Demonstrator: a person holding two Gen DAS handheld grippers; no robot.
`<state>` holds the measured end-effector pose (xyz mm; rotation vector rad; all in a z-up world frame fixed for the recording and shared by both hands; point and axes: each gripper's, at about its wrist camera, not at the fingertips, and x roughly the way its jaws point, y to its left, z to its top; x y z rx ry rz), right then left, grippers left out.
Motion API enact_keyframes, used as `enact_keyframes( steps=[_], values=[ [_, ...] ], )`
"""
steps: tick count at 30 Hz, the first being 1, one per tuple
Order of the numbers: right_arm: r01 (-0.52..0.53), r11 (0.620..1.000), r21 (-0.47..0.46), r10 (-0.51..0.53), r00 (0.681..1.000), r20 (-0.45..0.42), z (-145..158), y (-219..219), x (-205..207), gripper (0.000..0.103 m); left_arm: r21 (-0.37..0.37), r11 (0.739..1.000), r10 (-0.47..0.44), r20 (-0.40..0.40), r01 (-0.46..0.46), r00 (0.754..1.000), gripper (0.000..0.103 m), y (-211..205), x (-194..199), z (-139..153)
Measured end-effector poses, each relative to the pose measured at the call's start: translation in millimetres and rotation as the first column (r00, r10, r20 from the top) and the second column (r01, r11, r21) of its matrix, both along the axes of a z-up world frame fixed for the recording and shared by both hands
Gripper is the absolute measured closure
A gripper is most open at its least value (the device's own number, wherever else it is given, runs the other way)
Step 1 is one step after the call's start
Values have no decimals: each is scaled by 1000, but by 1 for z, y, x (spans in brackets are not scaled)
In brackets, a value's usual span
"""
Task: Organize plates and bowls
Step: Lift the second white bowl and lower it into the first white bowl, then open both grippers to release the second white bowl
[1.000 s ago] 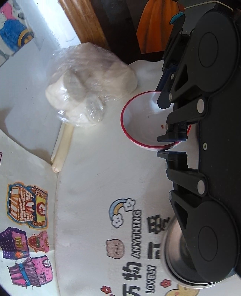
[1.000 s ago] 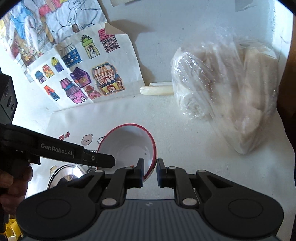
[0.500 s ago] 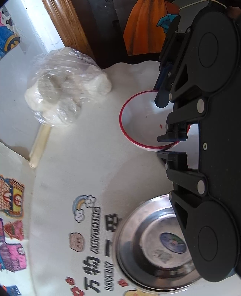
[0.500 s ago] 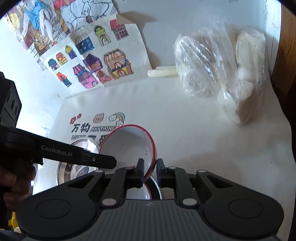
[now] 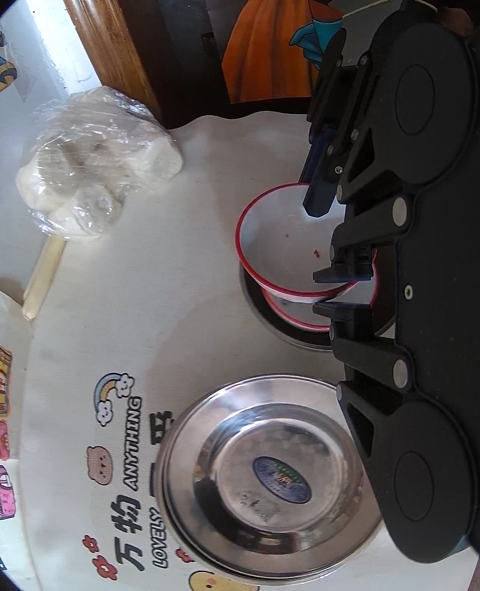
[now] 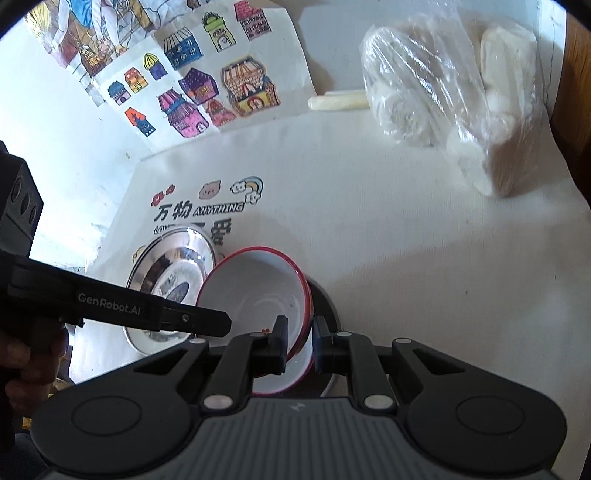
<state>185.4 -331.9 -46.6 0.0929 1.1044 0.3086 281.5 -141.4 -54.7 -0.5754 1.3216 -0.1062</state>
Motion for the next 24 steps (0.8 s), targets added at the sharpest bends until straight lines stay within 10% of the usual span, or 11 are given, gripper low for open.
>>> enact_keyframes(
  steps=[24],
  values=[
    [-7,1000,-21,6,998,-58,-10,2,-7,88,17,1000,-24,-45,24,999,92,-6,-4,-8]
  ],
)
